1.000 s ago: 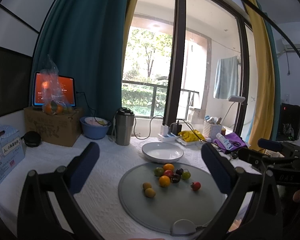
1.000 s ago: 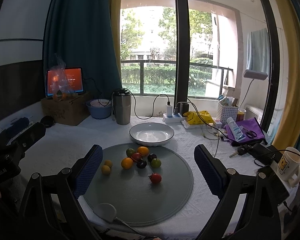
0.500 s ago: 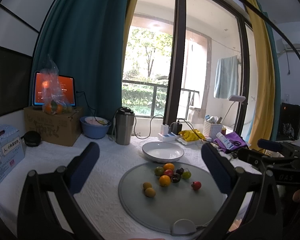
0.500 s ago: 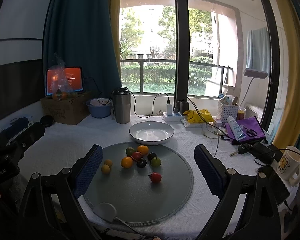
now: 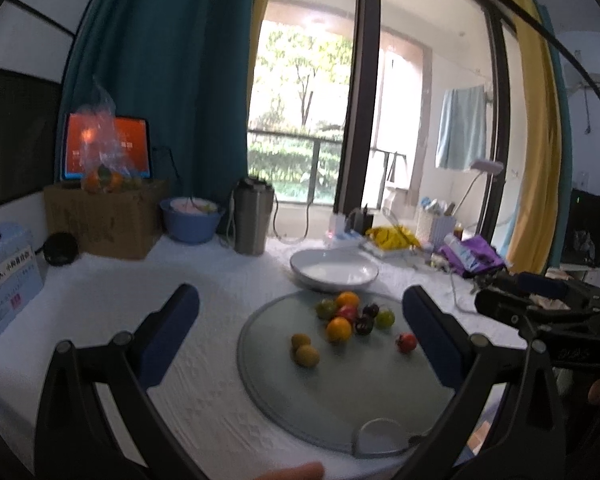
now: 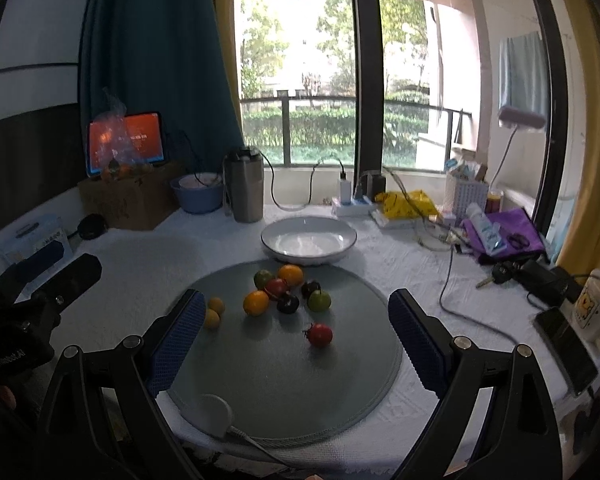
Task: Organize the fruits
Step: 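Grasp the red tomato with the right tool while the left tool grasps a small yellow fruit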
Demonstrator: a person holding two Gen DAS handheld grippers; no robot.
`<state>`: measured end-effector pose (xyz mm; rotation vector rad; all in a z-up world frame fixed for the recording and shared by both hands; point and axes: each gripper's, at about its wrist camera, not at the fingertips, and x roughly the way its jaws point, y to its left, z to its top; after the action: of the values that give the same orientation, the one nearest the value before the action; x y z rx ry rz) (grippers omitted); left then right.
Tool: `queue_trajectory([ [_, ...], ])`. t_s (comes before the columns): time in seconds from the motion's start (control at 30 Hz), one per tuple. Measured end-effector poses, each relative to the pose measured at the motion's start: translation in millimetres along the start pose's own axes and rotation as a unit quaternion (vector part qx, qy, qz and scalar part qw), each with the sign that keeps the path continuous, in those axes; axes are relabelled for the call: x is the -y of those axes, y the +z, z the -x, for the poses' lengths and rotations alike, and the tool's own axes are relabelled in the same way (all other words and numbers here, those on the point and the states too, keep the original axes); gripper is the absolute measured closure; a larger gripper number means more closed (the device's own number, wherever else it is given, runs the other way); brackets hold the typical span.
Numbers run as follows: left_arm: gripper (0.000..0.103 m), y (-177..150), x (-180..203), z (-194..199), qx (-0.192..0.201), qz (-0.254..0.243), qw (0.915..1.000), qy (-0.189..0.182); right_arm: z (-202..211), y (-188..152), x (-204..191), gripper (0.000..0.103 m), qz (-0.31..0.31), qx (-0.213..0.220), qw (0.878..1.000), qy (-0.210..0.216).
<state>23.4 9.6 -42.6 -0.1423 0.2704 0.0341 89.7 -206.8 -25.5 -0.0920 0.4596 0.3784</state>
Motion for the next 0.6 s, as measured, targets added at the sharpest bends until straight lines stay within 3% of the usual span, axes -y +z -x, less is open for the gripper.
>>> queue_trajectory([
  [0.33,0.001,-22,0,-61,-0.093,-0.010,0.9956,0.008,-58,-17,19,0.009,-0.031,-0.068,0.997,-0.004],
  [0.6,0.002,-37,2,-109,-0.170,-0.013,0.9853,-0.002,-100,-27,29,0.009,-0.044,-0.123,0.991,0.013],
])
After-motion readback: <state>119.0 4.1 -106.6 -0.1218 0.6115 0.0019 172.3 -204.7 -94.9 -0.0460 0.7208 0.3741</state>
